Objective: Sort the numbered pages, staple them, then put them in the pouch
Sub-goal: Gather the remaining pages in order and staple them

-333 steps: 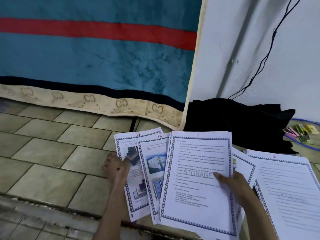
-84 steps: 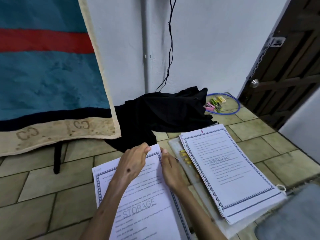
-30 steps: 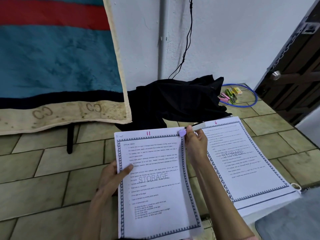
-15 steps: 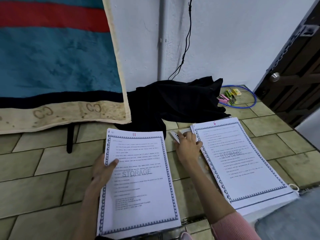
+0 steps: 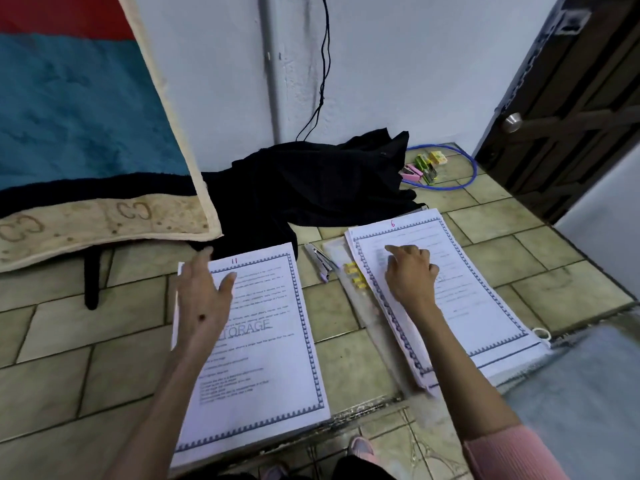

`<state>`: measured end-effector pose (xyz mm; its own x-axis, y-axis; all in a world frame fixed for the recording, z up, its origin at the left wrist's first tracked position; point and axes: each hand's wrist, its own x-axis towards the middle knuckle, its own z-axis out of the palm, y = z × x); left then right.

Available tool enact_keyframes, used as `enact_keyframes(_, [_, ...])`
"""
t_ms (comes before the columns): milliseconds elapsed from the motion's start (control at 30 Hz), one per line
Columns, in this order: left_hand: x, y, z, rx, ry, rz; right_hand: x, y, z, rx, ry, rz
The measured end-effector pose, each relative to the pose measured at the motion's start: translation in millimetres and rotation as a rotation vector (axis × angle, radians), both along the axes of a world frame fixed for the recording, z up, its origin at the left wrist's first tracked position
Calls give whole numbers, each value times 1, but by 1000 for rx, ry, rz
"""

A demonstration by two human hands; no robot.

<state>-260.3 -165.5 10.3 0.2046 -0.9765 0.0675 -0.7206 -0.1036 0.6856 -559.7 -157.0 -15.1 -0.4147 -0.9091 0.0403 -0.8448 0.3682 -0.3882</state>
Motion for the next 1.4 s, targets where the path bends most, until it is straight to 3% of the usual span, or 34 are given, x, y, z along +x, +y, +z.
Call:
enact_keyframes(67, [-54, -6, 20, 60, 122, -235, -32, 14, -4, 66, 47, -14])
enact_keyframes(200, [-148, -44, 12, 229, 89, -506, -58, 37, -23, 132, 40, 45])
enact_keyframes(467, [-212, -92, -21, 102, -234, -370, -59, 45, -41, 79, 5, 58])
enact_keyframes(733, [-222, -89, -33, -177, -360, -298, -77, 30, -28, 19, -143, 11])
enact_keyframes(900, [-223, -83, -34, -244, -245, -261, -120, -25, -6, -89, -302, -120])
enact_keyframes(1067, [-217, -72, -38, -410, -126, -262, -152, -55, -6, -44, -425, -27])
enact_keyframes(1200, [-213, -71, -41, -419, 13, -302, -156, -58, -6, -315, -564, -55])
enact_keyframes(1300, [-217, -68, -37, -233, 276, -209, -155, -53, 6, -559, -962, -6])
enact_keyframes(1400, [-222, -56, -31, -110, 594, -110, -162, -56, 12, -611, -1074, 38])
